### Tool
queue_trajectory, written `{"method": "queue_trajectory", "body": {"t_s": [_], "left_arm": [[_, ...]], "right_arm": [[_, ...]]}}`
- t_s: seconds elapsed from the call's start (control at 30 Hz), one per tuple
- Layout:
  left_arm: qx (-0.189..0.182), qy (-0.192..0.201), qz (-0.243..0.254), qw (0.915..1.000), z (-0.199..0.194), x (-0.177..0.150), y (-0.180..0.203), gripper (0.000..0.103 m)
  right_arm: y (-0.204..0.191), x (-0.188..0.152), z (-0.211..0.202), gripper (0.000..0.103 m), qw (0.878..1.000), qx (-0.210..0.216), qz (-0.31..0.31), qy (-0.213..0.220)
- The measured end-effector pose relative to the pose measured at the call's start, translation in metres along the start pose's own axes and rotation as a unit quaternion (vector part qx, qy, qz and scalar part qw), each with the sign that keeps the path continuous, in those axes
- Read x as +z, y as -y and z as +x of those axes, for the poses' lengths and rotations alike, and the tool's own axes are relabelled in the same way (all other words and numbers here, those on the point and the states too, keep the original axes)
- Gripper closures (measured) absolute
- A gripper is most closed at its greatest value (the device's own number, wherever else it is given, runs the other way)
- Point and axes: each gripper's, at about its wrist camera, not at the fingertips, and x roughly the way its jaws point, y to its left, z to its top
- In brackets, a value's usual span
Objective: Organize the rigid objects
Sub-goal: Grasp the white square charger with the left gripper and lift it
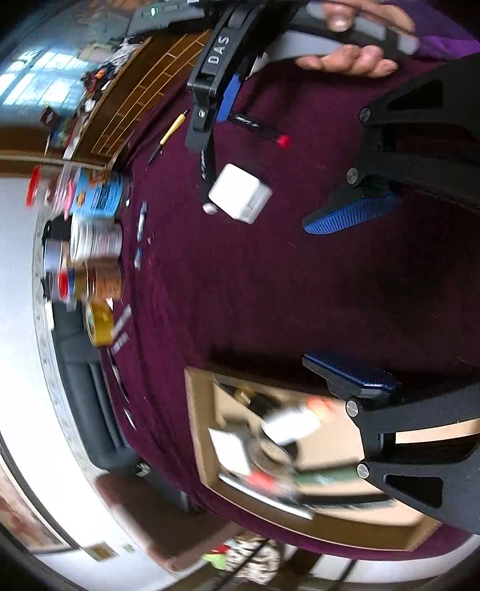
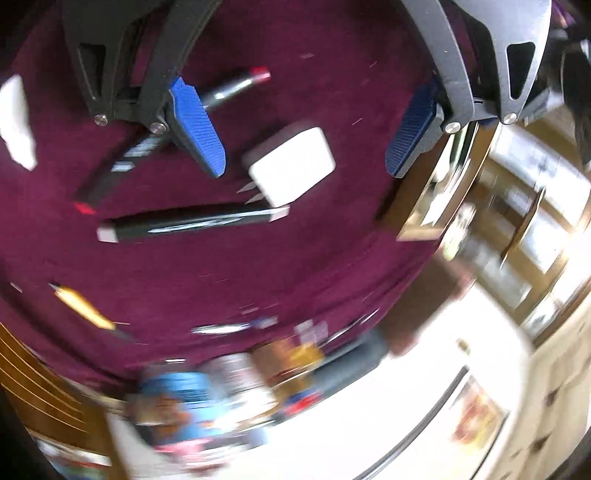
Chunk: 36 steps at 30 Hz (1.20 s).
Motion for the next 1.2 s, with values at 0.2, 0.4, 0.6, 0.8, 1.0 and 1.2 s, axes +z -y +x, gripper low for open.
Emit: {"method": "queue_trajectory", "body": {"t_s": [0.2,0.4,0.6,0.8,1.0,1.2], "left_arm": [[-0.03,-0.001,0.066,0.9974,0.045,0.035,0.048,0.044],[-0.05,0.019,0.104,0.9932,0.073,0.056,0.071,0.04],[-0.066,0.027,0.098,0.9926,0.078,0.059,0.065,0.04],[-0.09,0.018,0.096,0.9911,0.083,0.058,0.068,0.04],[-0.086,-0.001,0.125,0.9885,0.093,0.049,0.081,0.043],[-0.101,-0.017,0.092,0.9904,0.096,0.053,0.071,0.054]], "right_arm": [[0.034,0.005,-0.032,0.013,0.991,-0.084,0.07,0.072],[0.028,0.006,-0.037,0.013,0.984,-0.143,0.067,0.086],[0.008,0.007,-0.062,0.013,0.963,-0.225,0.019,0.146],[0.002,0.009,-0.064,0.013,0.95,-0.271,0.001,0.156],[-0.006,0.009,-0.07,0.013,0.937,-0.298,-0.02,0.179],[-0.01,0.009,-0.066,0.013,0.934,-0.308,-0.032,0.176]]}}
